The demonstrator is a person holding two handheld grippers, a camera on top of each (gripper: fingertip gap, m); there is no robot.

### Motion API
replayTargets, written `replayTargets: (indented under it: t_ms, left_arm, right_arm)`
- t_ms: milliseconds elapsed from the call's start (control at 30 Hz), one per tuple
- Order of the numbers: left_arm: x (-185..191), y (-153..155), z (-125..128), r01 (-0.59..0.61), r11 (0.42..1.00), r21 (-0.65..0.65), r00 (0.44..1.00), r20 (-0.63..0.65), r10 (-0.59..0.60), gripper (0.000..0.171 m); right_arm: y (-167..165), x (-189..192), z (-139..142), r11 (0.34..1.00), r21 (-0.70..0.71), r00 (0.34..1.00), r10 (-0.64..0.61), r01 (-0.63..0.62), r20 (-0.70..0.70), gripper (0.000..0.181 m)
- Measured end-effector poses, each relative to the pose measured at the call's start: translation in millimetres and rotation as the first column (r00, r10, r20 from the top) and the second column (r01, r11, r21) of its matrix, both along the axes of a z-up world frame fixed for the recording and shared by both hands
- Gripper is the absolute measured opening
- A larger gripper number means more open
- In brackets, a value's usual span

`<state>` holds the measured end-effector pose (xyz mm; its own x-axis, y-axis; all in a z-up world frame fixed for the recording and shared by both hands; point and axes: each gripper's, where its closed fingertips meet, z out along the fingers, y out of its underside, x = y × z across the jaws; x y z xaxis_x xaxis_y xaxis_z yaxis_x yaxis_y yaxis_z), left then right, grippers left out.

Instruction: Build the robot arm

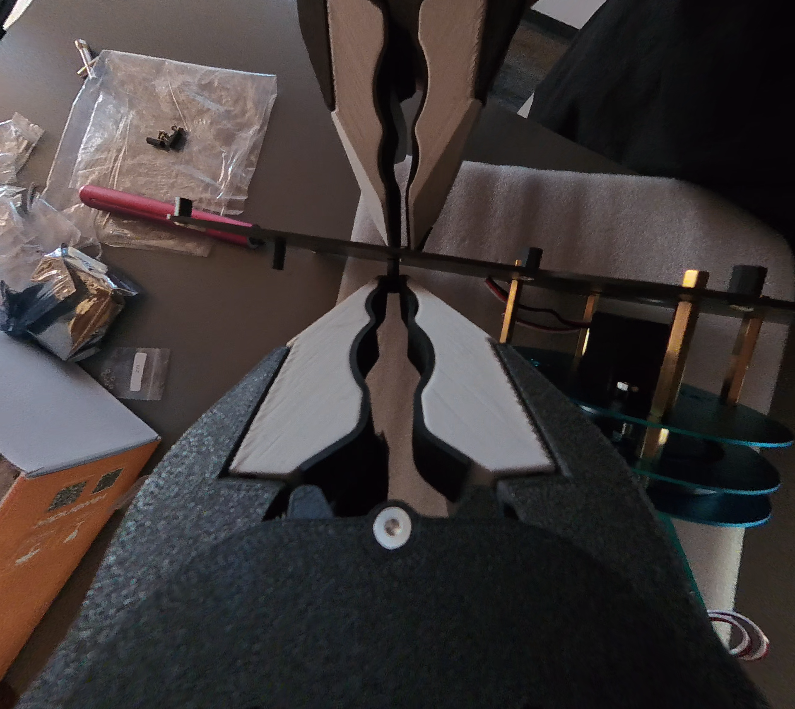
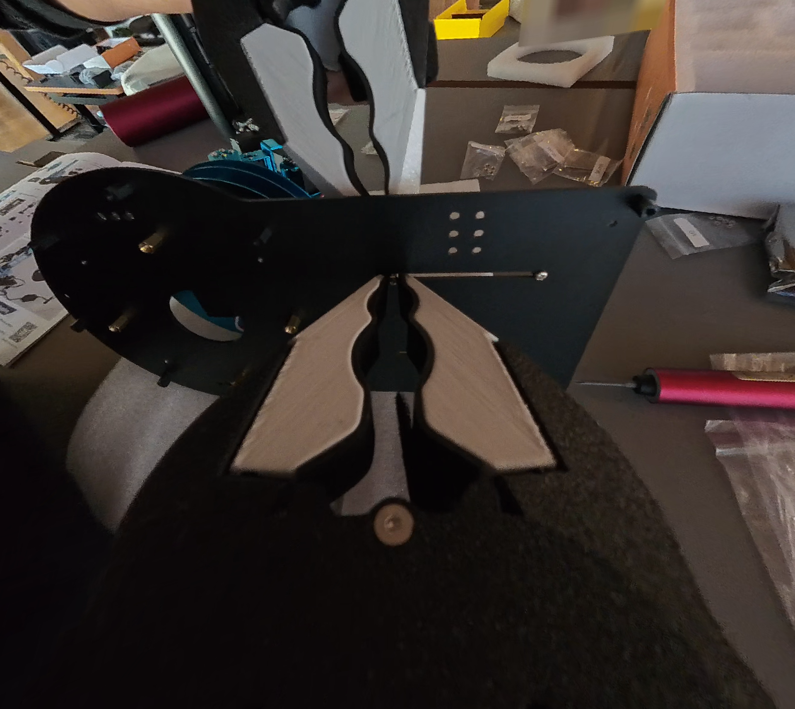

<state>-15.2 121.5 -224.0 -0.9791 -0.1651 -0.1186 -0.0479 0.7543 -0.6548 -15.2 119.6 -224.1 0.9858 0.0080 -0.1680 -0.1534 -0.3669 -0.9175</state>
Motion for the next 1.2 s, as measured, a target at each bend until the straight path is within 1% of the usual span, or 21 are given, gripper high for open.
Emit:
replayTargets:
  t_ms: [167,267,467,567,633,867,967,1200]
  left_arm:
    - [-4,0,0,0.019,0.999,-0.026,0.999,-0.040,-0.020,0.004]
    - [-4,-1,-2,0.028,0.999,-0.029,0.999,-0.042,-0.029,0.004]
    - [-6,-2,-8,0.030,0.999,-0.045,0.996,-0.082,-0.034,0.005]
    - [-7,-3,-10,0.030,0.998,-0.046,0.996,-0.082,-0.033,0.005]
    - [-5,-3,-10,0.021,0.998,-0.050,0.996,-0.084,-0.026,0.005]
    - [-6,-3,-9,0.025,0.999,-0.046,0.996,-0.088,-0.029,0.005]
    - [-6,-3,-9,0.026,0.999,-0.043,0.996,-0.089,-0.029,0.005]
    - [-6,-2,-9,0.028,0.999,-0.034,0.995,-0.093,-0.031,0.005]
  right_arm:
    - [0,0,0,0.999,0.010,0.998,-0.045,0.045,-0.032,0.004]
    - [0,0,0,0.999,0.001,0.998,-0.052,0.052,-0.029,0.004]
    - [0,0,0,0.993,-0.065,0.994,-0.091,0.094,0.059,0.004]
    - [0,0,0,0.992,-0.063,0.991,-0.106,0.111,0.078,0.004]
    - [0,-1,-1,0.993,-0.062,0.992,-0.093,0.098,0.083,0.004]
    - [0,-2,-1,0.996,-0.030,0.996,-0.086,0.086,0.010,0.005]
    - [0,-1,1,0.996,-0.010,0.996,-0.087,0.087,-0.020,0.012]
    - [-1,-1,0,0.996,0.010,0.995,-0.089,0.089,-0.044,0.011]
